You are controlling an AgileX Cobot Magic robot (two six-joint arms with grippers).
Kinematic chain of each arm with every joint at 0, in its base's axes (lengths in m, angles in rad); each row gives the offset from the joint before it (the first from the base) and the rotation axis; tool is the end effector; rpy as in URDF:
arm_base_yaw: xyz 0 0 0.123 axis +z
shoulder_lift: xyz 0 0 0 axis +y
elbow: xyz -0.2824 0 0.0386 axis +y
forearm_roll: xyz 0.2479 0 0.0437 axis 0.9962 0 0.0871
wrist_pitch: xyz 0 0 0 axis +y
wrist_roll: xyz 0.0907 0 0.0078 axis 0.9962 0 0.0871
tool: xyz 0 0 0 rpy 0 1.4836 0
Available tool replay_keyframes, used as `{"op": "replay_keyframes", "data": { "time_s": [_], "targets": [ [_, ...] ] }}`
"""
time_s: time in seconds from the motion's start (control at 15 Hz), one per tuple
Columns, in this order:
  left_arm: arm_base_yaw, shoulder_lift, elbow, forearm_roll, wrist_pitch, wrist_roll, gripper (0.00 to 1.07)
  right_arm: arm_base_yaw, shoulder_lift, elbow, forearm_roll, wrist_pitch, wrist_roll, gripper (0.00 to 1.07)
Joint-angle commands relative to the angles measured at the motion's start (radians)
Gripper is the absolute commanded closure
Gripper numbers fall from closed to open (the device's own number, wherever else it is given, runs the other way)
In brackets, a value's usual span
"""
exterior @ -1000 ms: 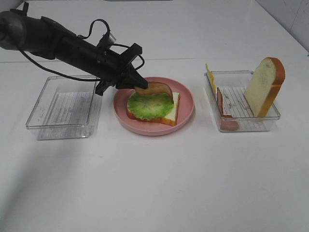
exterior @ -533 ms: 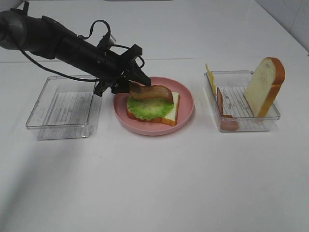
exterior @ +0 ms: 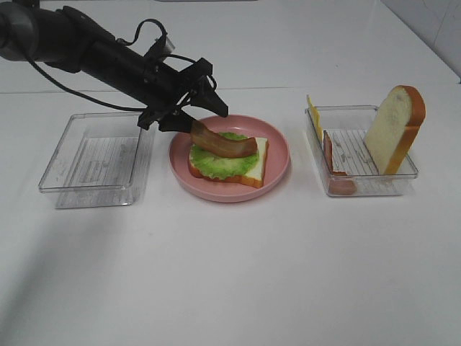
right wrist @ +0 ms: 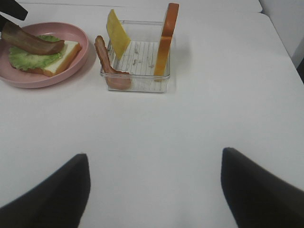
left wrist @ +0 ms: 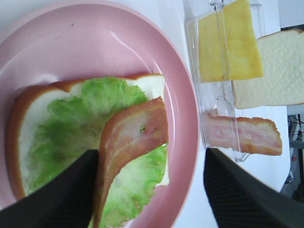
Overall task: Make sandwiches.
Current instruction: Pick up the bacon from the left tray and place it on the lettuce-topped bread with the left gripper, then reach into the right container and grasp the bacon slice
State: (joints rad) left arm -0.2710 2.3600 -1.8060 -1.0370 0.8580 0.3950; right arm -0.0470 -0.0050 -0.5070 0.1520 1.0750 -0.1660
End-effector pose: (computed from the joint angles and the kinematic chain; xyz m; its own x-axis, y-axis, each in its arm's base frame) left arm 0.4646 -0.1907 0.1432 -0.9643 -0.0682 -0.2558 0.1452 0.6719 -0.7263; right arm -0.0070 0.0125 0.2787 -0.4445 -0.0715 -0.8929 -0.1139 0.9932 -0.0228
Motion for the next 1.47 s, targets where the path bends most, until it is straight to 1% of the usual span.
{"op": "replay_keyframes", "data": {
  "time_s": [0.07,0.13,0.27,0.33,0.4,0.47,0.6,0.67,0.73,0.8,0.87,0.93,1.0,1.13,1.2,1.33,1.4,1.47],
  "targets": [
    [0.000,-0.004,-0.049,0.043,0.026,-0.047,0.33,-0.006,-0.016,0.001,0.002,-0.008,-0.011,0.35],
    [0.000,-0.004,-0.061,0.053,0.033,-0.060,0.32,-0.006,-0.016,0.001,0.002,-0.008,-0.011,0.35],
    [0.000,-0.004,-0.101,0.069,0.062,-0.060,0.30,-0.006,-0.016,0.001,0.002,-0.008,-0.011,0.35],
    [0.000,-0.004,-0.101,0.069,0.062,-0.060,0.30,-0.006,-0.016,0.001,0.002,-0.008,-0.011,0.35],
    [0.000,-0.004,-0.170,0.124,0.104,-0.091,0.30,-0.006,-0.016,0.001,0.002,-0.008,-0.011,0.35],
    [0.000,-0.004,-0.220,0.178,0.130,-0.123,0.30,-0.006,-0.016,0.001,0.002,-0.008,-0.011,0.35],
    [0.003,-0.004,-0.329,0.307,0.192,-0.208,0.30,-0.006,-0.016,0.001,0.002,-0.008,-0.011,0.35],
    [0.003,-0.004,-0.397,0.373,0.240,-0.240,0.30,-0.006,-0.016,0.001,0.002,-0.008,-0.011,0.35],
    [0.003,-0.004,-0.458,0.436,0.289,-0.244,0.30,-0.006,-0.016,0.001,0.002,-0.008,-0.011,0.35],
    [0.003,-0.004,-0.492,0.459,0.323,-0.244,0.30,-0.006,-0.016,0.001,0.002,-0.008,-0.011,0.35],
    [0.003,-0.004,-0.549,0.488,0.389,-0.257,0.30,-0.006,-0.016,0.001,0.002,-0.008,-0.011,0.35],
    [0.003,-0.004,-0.602,0.527,0.430,-0.297,0.30,-0.006,-0.016,0.001,0.002,-0.008,-0.011,0.35],
    [0.003,-0.025,-0.617,0.558,0.430,-0.335,0.30,-0.006,-0.016,0.001,0.002,-0.008,-0.011,0.35],
    [0.003,-0.089,-0.617,0.613,0.430,-0.348,0.30,-0.006,-0.016,0.001,0.002,-0.008,-0.011,0.35],
    [0.003,-0.188,-0.605,0.707,0.430,-0.355,0.30,-0.006,-0.016,0.001,0.002,-0.008,-0.011,0.35],
    [0.003,-0.313,-0.533,0.798,0.430,-0.373,0.30,-0.006,-0.016,0.001,0.002,-0.008,-0.011,0.35],
    [0.003,-0.378,-0.470,0.821,0.430,-0.374,0.30,-0.006,-0.016,0.001,0.002,-0.008,-0.011,0.35],
    [0.003,-0.449,-0.377,0.840,0.430,-0.374,0.30,-0.006,-0.016,0.001,0.002,-0.008,-0.011,0.35]
  ]
}}
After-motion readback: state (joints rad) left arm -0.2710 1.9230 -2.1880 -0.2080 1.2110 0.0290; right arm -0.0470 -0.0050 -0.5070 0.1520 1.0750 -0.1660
